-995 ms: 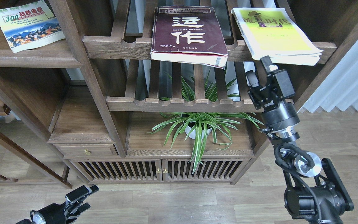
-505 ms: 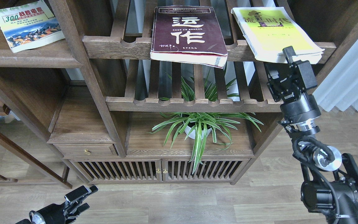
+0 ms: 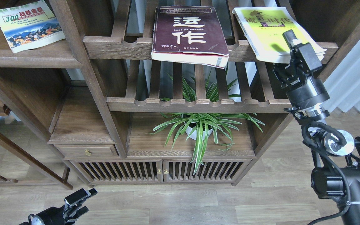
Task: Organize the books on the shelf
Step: 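Reach the right gripper up to the yellow-green book on the top shelf, then grasp the yellow-green book and pull it down off the shelf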
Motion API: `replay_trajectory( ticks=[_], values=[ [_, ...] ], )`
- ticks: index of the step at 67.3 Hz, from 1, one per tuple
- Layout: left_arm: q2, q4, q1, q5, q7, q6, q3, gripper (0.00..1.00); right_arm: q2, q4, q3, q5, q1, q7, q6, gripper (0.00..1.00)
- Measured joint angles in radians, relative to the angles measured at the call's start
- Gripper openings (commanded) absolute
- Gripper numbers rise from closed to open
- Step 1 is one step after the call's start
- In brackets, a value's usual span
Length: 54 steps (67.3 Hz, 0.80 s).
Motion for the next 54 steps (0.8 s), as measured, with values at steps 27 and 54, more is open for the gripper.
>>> replay_trajectory(
  ticks=[27,54],
  values=[
    [0.000,0.000,0.001,0.000,0.000,0.000,0.000,1.00,-0.053,0.002,0.041,0.062,-0.021,-0.072,0.072,0.01],
    [-0.012,0.014,0.023,0.000,-0.001,0.000,0.000,1.00,-0.145,0.023,0.066,0.178,-0.356,-0.115,0.145,0.01]
  ],
)
